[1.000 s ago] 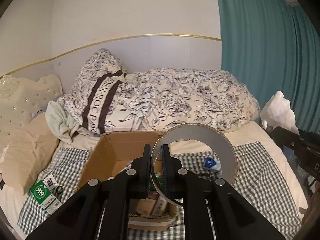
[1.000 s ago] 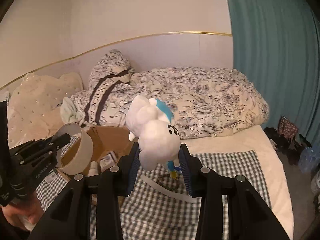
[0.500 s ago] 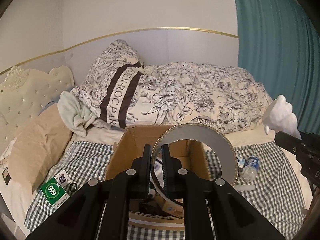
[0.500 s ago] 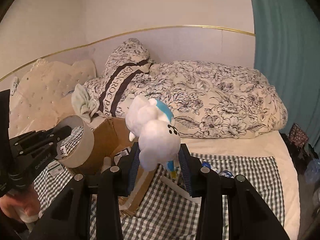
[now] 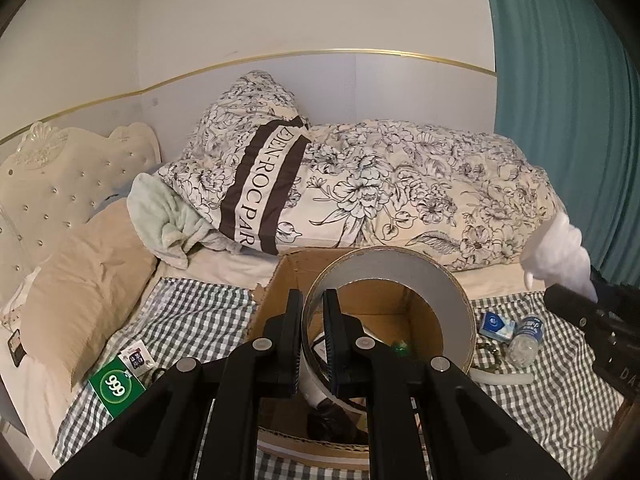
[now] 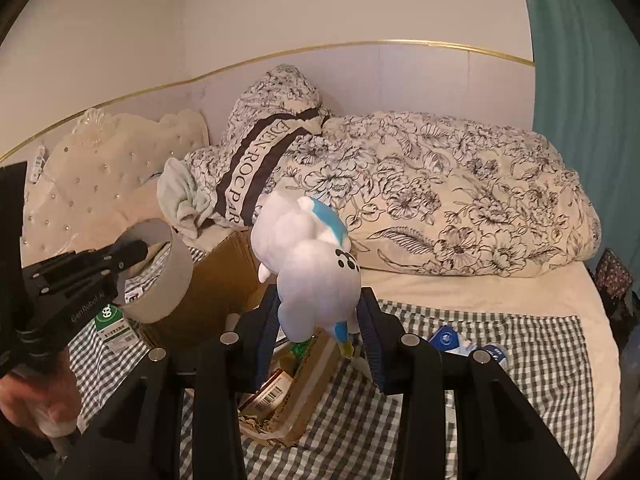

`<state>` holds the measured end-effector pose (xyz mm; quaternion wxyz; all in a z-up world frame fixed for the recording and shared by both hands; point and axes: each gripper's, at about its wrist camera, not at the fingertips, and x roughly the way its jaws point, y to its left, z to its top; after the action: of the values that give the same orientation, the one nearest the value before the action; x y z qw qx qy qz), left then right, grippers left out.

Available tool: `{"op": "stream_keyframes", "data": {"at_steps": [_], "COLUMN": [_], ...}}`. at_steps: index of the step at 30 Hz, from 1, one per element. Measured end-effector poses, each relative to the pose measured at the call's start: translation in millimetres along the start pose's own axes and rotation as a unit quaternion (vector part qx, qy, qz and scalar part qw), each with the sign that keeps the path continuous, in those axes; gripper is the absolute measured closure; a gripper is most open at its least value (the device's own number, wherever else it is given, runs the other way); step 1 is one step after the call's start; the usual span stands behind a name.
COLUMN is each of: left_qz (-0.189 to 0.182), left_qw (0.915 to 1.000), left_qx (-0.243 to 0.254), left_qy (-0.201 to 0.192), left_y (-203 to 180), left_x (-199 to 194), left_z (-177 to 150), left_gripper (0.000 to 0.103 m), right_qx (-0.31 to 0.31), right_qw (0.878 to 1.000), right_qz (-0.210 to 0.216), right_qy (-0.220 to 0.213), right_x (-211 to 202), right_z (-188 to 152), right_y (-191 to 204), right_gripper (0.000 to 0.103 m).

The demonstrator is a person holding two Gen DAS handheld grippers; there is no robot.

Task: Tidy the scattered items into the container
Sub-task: 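Carry the plush toy and tape roll with both tools to the cardboard box, then lower both tools into the box and open them, releasing toy and tape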

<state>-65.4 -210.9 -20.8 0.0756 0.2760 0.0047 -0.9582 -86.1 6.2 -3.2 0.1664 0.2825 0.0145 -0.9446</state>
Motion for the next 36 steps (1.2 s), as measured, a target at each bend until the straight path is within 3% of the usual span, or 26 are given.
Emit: {"op": "stream_keyframes", "data": {"at_steps": [14, 36], "left_qz": [0.025, 0.035], "left_qw": [0.9989, 0.9945], "left_qx": [0.0, 0.013], "left_qy": [0.041, 0.098], "left_y": [24.9, 25.0], "left_x": [42.2, 95.1], "left_z": [-9.9, -30.4], "left_gripper": [0.093, 0.092], "right_qx": [-0.025, -0.069], "right_qw": [0.999, 0.991], "right_qz": [0.021, 0.047], "right_qy": [0.036, 0.109], "right_x": [48.3, 114.6], "right_z": [-9.4, -36.3], "right_y": [25.7, 48.0], "right_gripper": [0.065, 0.065]}}
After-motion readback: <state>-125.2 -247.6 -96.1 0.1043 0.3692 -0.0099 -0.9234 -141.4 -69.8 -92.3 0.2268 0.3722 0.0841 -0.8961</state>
